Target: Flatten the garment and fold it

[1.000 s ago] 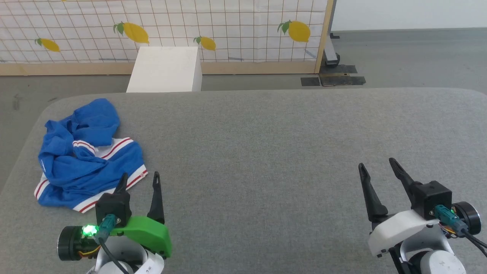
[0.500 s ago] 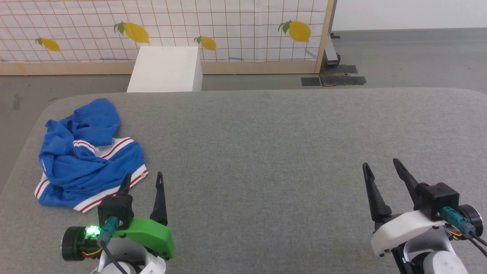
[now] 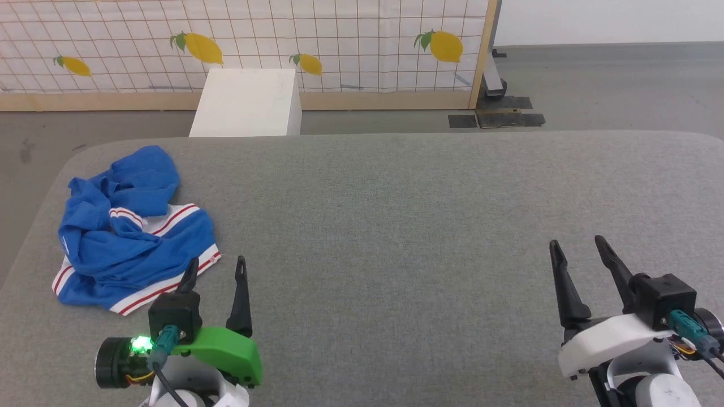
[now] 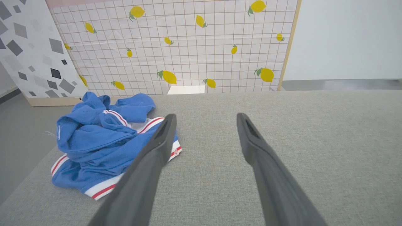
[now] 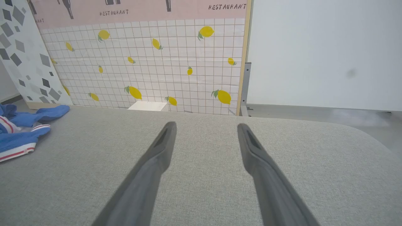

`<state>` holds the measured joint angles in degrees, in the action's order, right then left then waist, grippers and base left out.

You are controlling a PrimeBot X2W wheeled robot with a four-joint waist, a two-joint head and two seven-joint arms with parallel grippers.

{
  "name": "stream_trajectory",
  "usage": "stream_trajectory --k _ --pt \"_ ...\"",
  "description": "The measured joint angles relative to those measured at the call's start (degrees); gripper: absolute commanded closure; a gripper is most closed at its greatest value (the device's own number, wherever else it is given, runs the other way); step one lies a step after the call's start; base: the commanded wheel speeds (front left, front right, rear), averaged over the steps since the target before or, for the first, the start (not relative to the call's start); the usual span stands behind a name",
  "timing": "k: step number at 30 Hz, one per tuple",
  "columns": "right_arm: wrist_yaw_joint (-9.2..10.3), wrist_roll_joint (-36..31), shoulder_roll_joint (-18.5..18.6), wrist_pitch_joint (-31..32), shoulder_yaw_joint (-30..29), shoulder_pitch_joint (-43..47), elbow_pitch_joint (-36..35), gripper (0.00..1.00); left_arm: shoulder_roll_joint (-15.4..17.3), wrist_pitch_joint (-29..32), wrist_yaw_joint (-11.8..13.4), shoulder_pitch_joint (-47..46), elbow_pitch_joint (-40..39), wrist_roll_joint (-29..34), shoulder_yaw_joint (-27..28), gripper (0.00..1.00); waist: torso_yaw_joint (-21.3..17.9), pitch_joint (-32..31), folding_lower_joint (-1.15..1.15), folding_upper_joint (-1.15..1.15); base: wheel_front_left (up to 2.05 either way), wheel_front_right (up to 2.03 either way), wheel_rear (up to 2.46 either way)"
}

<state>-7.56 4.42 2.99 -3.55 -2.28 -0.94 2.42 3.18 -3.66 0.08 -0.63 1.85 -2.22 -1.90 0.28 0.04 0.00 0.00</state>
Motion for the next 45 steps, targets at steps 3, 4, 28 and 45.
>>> stream_trajectory --k 3,4,28,45 --pt "0.0 0.21 0.0 -0.27 -0.25 0.03 0.18 0.0 0.0 -0.23 0.0 0.01 0.33 -0.22 -0.03 0.0 0.02 0.0 0.0 0.0 0.0 0.0 0.0" --pt "0.0 0.25 0.0 -0.47 -0.34 0.05 0.25 0.0 0.0 -0.27 0.0 0.01 0.47 -0.24 -0.05 0.0 0.04 0.01 0.0 0.0 0.0 0.0 0.0" --pt "0.0 2.3 0.0 -3.21 -2.16 1.15 1.66 0.0 0.0 -3.24 -0.01 0.61 3.23 -0.91 -0.56 0.0 0.47 0.0 0.0 0.0 0.0 0.0 0.0" --pt "0.0 3.41 0.0 -5.25 -3.15 2.14 2.8 0.0 -0.01 -5.24 -0.01 0.65 4.63 -1.49 -0.89 0.0 0.85 0.27 0.0 0.0 0.0 0.0 0.0"
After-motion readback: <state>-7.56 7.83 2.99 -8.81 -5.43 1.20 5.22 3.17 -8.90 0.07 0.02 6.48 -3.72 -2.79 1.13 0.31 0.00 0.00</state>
